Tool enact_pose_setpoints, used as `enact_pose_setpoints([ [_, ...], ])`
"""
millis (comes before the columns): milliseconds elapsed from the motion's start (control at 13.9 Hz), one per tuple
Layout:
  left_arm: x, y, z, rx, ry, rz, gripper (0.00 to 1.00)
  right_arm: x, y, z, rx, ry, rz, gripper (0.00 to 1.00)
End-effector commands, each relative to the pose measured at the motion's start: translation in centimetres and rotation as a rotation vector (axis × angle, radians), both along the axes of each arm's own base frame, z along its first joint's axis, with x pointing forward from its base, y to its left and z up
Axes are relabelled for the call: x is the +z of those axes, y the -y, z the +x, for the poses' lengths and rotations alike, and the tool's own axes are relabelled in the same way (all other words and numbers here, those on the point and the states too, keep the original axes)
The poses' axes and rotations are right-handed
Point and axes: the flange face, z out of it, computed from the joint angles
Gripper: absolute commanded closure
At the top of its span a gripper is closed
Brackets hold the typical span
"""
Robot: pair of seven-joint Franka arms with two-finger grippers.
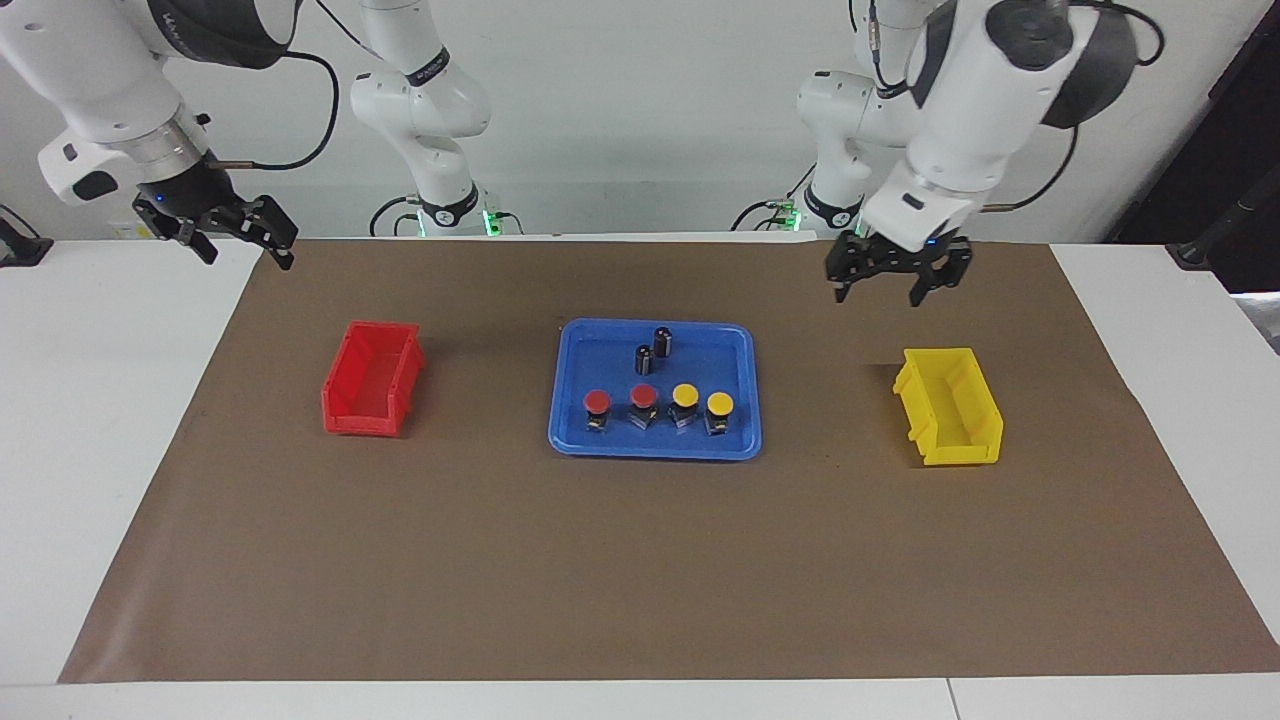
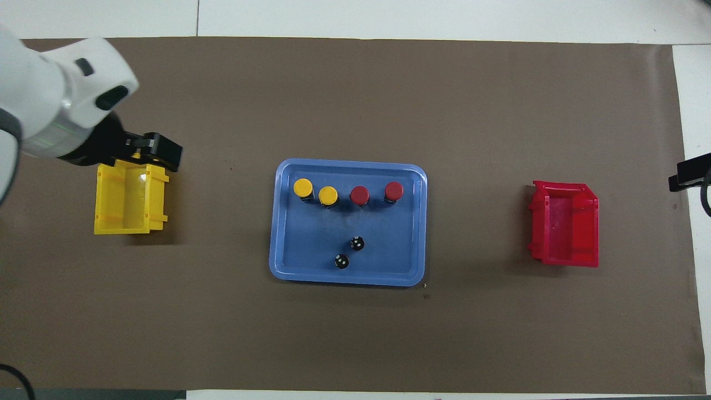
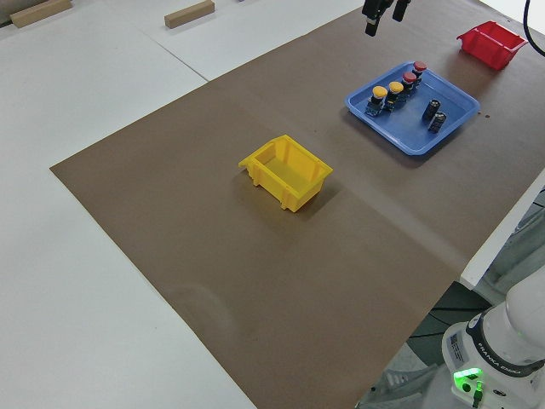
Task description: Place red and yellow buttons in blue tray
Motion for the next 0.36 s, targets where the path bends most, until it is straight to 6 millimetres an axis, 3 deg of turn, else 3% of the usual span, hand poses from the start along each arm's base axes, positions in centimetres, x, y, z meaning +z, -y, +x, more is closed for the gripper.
enact_pose_setpoints([
  [0,0.3,-5.2,0.4,-0.010,-0.003,0.007,0.00,0.1,0.1,-0.9,0.013,-0.006,0.012,0.00],
  [289,0.3,-7.5,1.0,-0.015,0.020,0.001,0.00,0.1,0.0,-0.9,0.015,-0.004,0.012,0.00],
])
